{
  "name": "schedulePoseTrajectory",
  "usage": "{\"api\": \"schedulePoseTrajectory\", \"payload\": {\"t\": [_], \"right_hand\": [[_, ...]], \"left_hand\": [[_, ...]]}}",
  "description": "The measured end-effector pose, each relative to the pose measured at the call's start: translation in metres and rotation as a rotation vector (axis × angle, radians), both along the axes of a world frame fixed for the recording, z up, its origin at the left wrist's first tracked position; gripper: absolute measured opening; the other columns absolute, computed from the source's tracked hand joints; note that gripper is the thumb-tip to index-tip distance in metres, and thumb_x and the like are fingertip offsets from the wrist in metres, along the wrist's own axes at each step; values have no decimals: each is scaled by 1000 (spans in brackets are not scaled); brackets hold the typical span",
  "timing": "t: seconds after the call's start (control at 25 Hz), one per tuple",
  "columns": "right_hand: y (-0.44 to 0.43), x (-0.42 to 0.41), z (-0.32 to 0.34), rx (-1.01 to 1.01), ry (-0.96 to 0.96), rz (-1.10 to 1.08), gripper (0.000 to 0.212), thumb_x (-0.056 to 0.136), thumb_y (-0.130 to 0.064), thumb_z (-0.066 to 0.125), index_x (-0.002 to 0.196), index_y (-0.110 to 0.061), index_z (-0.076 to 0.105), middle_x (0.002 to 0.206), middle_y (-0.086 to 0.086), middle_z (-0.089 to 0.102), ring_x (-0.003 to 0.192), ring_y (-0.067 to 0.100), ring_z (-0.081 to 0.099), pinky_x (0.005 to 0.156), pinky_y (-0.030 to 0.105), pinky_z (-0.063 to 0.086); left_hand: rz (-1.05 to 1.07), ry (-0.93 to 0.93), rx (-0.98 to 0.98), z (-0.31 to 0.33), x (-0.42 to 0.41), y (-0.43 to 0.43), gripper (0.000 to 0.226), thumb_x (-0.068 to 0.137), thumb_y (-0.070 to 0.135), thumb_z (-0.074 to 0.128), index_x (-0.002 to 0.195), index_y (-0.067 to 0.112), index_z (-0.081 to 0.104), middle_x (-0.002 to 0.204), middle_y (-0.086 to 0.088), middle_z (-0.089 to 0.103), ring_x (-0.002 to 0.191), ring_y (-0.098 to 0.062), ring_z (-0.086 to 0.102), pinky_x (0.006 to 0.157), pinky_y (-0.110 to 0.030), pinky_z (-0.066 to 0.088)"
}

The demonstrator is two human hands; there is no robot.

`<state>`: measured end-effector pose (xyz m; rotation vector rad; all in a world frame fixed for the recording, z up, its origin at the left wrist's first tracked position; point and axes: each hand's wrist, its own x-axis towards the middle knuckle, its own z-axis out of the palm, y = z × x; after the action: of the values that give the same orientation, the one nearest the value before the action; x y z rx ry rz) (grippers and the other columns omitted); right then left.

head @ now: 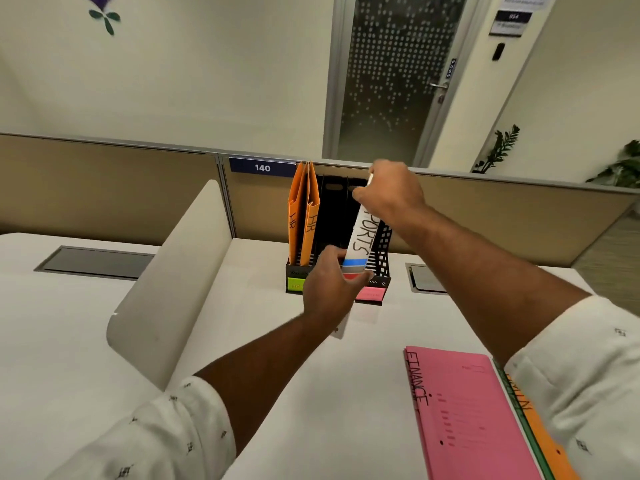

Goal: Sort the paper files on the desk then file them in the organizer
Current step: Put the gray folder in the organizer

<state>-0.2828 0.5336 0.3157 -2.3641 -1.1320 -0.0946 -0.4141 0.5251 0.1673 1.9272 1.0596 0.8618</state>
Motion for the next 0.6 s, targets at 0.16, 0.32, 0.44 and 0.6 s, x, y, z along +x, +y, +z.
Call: {"api": "schedulePoseTrajectory", "payload": {"t": [0.16, 0.32, 0.44, 0.6], "right_hand": [[14, 7, 24, 65, -27, 26, 25, 83, -23, 75, 105, -19, 62, 87, -2, 62, 79, 19, 62, 65, 34, 57], [34, 15, 31, 108, -41, 48, 28, 83, -21, 77, 108, -21, 63, 93, -3, 64, 83, 18, 63, 68, 34, 59], [50, 20, 27, 120, -75, 84, 42, 85, -24, 77, 124, -17, 61, 110, 3, 66, 96, 20, 62, 74, 31, 52], [76, 31, 8, 129, -96, 86, 39, 88, -25, 73, 123, -16, 61, 117, 5, 66, 99, 21, 62, 75, 30, 50]], "left_hand": [[-90, -50, -22, 18, 14, 28, 66, 76, 51, 82, 127, 30, 45, 122, 9, 64, 101, -8, 63, 72, -19, 46], [-144, -6, 27, 29, 29, 70, 72, 74, 48, 84, 134, 30, 48, 131, 6, 63, 117, -15, 60, 93, -41, 54], [-123, 172, 216, 30, 39, 105, 86, 70, 60, 81, 143, 32, 44, 146, 5, 51, 136, -18, 45, 113, -52, 36], [-172, 366, 311, 23, 51, 150, 97, 70, 67, 77, 151, 32, 37, 161, 1, 33, 152, -20, 21, 123, -56, 12]]}}
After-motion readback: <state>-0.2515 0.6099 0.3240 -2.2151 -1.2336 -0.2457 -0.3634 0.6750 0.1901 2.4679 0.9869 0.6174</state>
